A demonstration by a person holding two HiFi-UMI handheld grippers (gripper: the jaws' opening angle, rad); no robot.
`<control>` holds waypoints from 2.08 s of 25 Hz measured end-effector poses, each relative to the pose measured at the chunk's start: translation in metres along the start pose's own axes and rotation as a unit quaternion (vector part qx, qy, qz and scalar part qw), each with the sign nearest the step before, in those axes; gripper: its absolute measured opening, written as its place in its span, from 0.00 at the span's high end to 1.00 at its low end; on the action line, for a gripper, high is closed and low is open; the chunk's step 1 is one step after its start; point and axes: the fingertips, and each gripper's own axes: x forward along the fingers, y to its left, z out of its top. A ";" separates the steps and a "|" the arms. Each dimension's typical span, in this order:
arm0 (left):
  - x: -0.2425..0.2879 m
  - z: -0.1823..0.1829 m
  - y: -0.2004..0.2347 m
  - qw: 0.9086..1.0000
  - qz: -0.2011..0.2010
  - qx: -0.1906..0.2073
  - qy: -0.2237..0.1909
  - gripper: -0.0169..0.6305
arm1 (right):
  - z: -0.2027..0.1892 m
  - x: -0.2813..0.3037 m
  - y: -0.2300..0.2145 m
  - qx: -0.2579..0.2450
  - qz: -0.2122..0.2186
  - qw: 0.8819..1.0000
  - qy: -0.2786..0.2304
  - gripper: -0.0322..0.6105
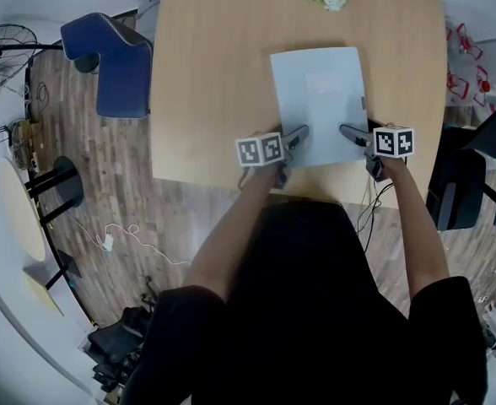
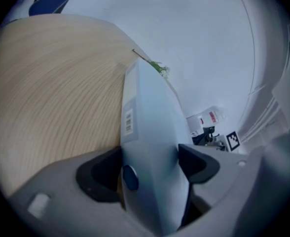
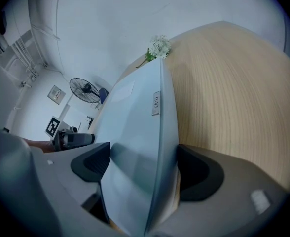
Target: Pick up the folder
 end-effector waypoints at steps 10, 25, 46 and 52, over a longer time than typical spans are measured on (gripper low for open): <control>-0.041 0.017 -0.026 0.998 -0.010 0.045 -0.053 0.41 | 0.005 -0.026 0.047 -0.034 0.003 0.999 -0.041 0.29; -0.167 0.110 -0.130 0.963 -0.075 0.182 -0.183 0.41 | 0.080 -0.115 0.188 -0.118 -0.026 0.969 -0.213 0.26; -0.262 0.179 -0.226 0.901 -0.144 0.306 -0.273 0.41 | 0.138 -0.198 0.292 -0.200 -0.057 0.915 -0.346 0.26; -0.264 0.186 -0.227 0.896 -0.146 0.315 -0.278 0.41 | 0.144 -0.198 0.297 -0.207 -0.062 0.913 -0.347 0.26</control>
